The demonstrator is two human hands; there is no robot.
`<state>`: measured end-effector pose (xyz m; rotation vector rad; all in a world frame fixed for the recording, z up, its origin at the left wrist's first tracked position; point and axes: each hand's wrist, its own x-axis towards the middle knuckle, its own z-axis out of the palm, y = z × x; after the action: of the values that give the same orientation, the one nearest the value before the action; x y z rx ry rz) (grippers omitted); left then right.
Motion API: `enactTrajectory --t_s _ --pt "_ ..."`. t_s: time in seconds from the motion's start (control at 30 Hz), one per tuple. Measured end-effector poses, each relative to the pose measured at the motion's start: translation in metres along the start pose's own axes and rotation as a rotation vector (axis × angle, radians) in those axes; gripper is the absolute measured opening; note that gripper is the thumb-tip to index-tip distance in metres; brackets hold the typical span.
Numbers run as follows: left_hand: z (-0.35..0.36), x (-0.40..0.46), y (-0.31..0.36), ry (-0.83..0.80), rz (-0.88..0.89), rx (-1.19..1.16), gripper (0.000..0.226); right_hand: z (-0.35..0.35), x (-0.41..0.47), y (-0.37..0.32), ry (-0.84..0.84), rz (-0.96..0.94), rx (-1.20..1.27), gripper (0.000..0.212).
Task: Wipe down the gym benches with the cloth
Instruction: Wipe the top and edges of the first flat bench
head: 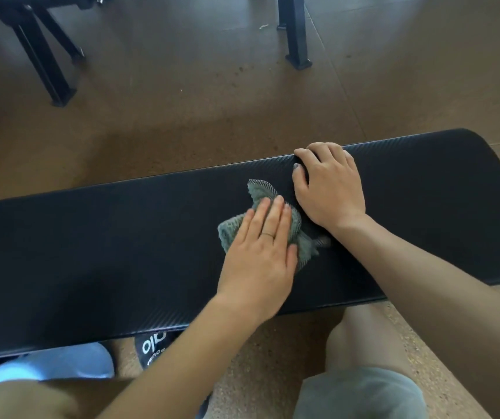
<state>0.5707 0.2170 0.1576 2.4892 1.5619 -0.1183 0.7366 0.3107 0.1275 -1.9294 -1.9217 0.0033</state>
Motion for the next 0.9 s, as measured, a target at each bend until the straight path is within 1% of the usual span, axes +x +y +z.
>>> enactTrajectory --t_s 0.13,0.2,0.27,0.33,0.4,0.47,0.53,0.6,0.73,0.8,0.9 --pt "0.003 0.009 -0.001 0.002 0.000 -0.013 0.062 0.001 0.001 0.002 0.016 0.007 0.007 0.042" --pt "0.000 0.031 -0.008 0.004 0.016 -0.025 0.062 0.001 0.003 0.001 0.029 0.016 0.012 0.041" --pt "-0.004 0.061 -0.014 0.019 -0.004 -0.033 0.061 0.003 0.006 0.000 0.053 0.025 0.033 0.040" --pt "-0.008 0.092 -0.016 0.024 -0.051 -0.042 0.060 0.001 0.008 0.003 0.075 0.054 0.129 0.038" --pt "-0.012 0.116 -0.015 0.005 -0.100 -0.065 0.060 -0.007 0.008 0.006 0.043 0.101 0.246 0.037" --pt "-0.014 0.122 -0.011 -0.008 -0.130 -0.060 0.060 -0.016 0.003 0.010 -0.063 0.070 0.224 0.039" --pt "-0.012 0.108 -0.004 0.006 -0.132 -0.042 0.061 -0.021 -0.016 0.020 -0.159 0.003 0.078 0.047" --pt "-0.007 0.073 0.009 0.018 -0.108 -0.048 0.062 -0.027 -0.041 0.038 -0.201 0.004 -0.020 0.054" --pt "0.009 -0.006 0.043 0.024 -0.063 -0.057 0.062 -0.036 -0.056 0.052 -0.142 0.038 0.033 0.055" --pt "0.014 -0.013 0.046 0.023 -0.071 -0.059 0.062 -0.034 -0.051 0.050 -0.116 0.039 0.003 0.054" --pt "0.015 0.001 0.042 0.051 -0.079 -0.034 0.062 -0.031 -0.049 0.048 -0.112 0.020 0.002 0.053"
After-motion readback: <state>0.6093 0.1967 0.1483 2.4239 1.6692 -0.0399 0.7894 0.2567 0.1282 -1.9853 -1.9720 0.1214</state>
